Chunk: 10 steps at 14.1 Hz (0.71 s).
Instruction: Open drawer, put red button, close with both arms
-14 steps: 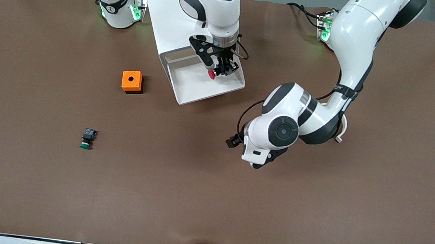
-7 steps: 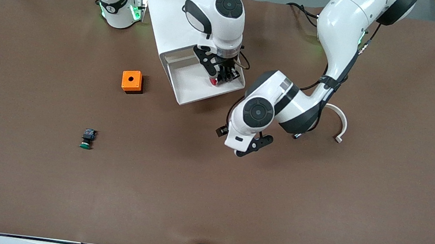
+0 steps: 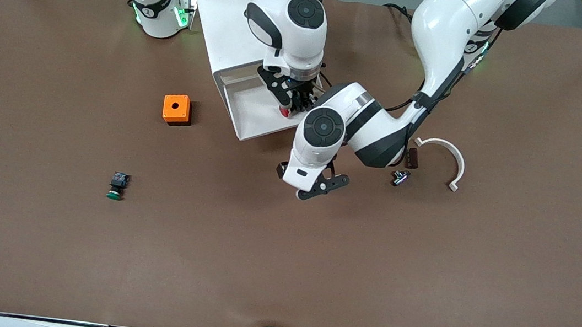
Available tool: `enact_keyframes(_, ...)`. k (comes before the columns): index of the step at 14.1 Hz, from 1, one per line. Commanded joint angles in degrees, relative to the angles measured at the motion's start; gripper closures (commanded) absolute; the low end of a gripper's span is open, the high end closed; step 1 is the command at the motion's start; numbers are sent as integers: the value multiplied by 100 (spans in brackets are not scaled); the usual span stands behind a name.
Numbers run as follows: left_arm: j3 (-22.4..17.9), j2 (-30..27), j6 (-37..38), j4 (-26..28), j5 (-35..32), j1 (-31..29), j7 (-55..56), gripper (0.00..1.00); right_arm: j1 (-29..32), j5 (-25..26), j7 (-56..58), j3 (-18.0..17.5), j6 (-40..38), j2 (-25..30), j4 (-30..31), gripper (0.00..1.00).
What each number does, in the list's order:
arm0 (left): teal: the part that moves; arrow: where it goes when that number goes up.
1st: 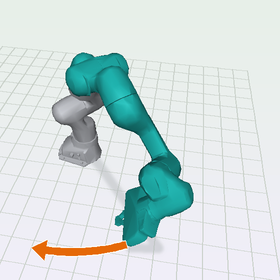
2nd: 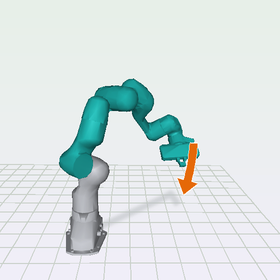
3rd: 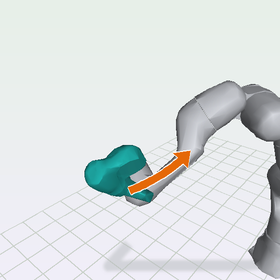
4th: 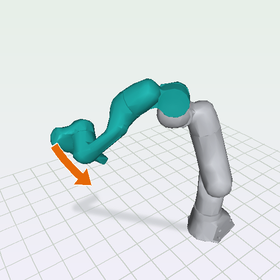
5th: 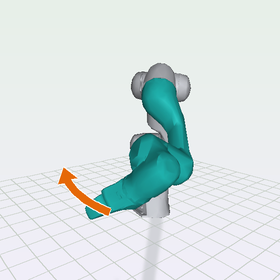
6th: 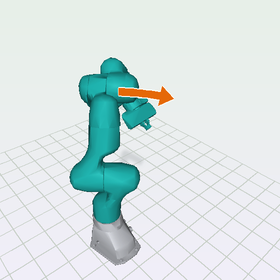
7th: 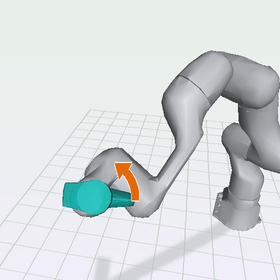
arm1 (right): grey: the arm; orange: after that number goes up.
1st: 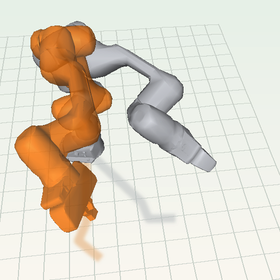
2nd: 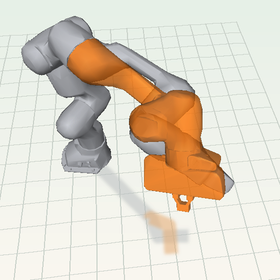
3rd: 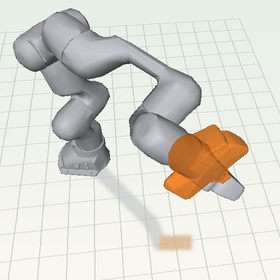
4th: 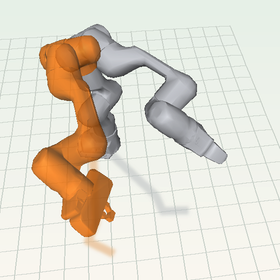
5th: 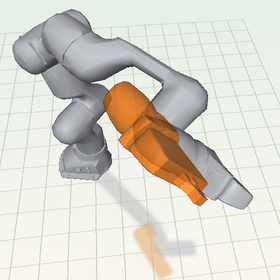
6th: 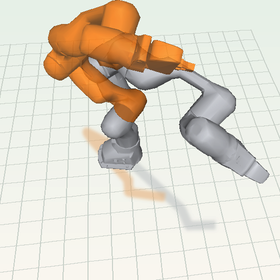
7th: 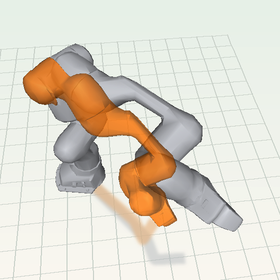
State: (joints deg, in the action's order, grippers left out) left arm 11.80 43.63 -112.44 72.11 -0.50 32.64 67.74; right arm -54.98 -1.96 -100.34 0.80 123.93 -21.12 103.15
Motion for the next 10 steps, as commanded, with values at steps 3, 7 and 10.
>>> enact_keyframes(3, 24, -206, -111, 435, -82, 76, 134, 0, 128, 38, 436, -36, -79, -50, -102, 100)
enact_keyframes(7, 86, -215, -94, 497, -73, 76, 223, 0, 101, -15, -132, -45, -88, -50, -111, 100)
enact_keyframes(10, 86, -267, -94, 576, -73, 76, 214, 0, 84, -15, -355, -45, -88, -50, -102, 100)
